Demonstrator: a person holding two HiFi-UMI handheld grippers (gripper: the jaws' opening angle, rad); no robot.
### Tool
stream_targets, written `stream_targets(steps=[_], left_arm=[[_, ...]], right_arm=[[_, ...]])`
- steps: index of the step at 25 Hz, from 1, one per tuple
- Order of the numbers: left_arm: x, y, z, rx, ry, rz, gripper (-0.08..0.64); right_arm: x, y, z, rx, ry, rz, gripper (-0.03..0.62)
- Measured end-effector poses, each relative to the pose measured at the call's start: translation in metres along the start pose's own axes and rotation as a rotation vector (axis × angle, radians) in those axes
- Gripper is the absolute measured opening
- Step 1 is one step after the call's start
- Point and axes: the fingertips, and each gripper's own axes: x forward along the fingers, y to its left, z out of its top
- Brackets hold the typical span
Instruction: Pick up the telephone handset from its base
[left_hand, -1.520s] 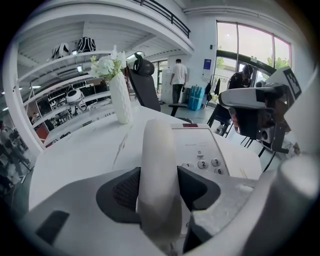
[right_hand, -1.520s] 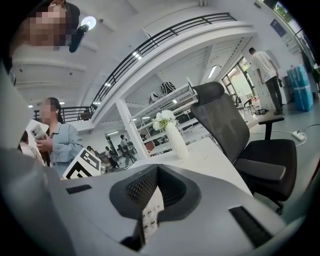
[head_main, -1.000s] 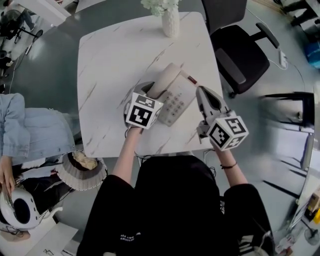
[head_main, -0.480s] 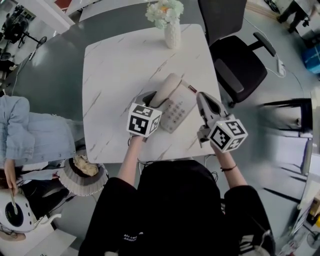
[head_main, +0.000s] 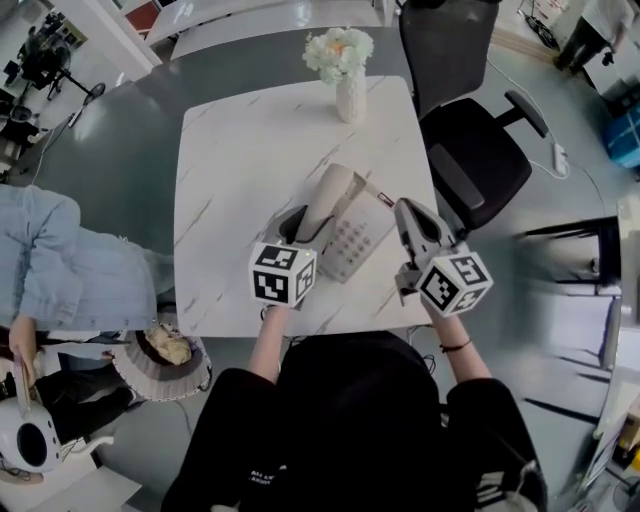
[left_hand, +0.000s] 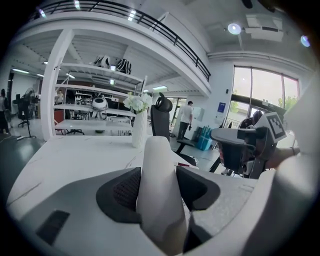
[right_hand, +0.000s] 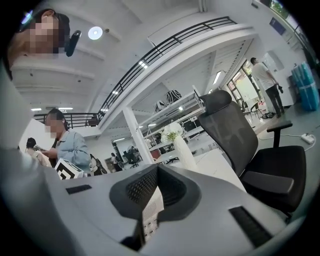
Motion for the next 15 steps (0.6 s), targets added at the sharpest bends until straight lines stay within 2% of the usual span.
stream_targets(steps=[15], left_arm=[[-0.060,0.009,0.034,-0.063,-0.193,0.114,0.215]], right_arm=[[-0.008,0.013,0.038,-0.125,-0.071,0.029,-0.009]])
